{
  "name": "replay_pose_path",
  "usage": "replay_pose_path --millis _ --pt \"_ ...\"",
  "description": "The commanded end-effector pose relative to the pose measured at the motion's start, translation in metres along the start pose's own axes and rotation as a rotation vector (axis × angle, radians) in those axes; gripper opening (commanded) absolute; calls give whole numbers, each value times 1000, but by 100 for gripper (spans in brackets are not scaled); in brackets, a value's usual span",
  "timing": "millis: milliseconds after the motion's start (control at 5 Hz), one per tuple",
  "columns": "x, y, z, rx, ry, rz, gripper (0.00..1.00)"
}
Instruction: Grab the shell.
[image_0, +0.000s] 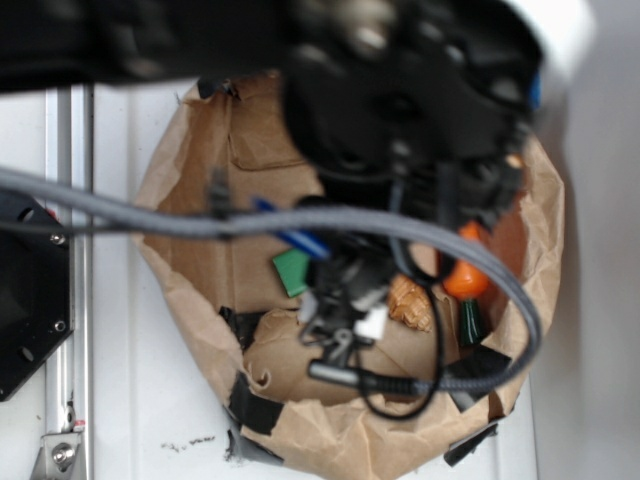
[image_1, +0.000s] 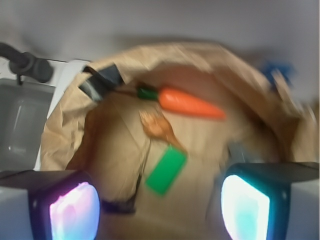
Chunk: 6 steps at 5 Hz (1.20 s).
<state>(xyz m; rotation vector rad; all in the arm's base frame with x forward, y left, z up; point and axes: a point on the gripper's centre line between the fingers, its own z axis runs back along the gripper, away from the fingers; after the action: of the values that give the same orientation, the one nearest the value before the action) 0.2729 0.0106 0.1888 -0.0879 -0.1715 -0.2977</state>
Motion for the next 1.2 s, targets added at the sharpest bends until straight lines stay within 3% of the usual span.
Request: replay_pose_path --millis 0,400,600,800,1000 --pt "-6 2 -64 12 42 -124 100" --pt "1 20 -90 -49 4 -160 100" --pt "29 17 -107 -61 -49 -198 100" --pt "37 5 -120 -43 -76 -236 100" --pt "40 -3 -133 -62 -67 -261 100"
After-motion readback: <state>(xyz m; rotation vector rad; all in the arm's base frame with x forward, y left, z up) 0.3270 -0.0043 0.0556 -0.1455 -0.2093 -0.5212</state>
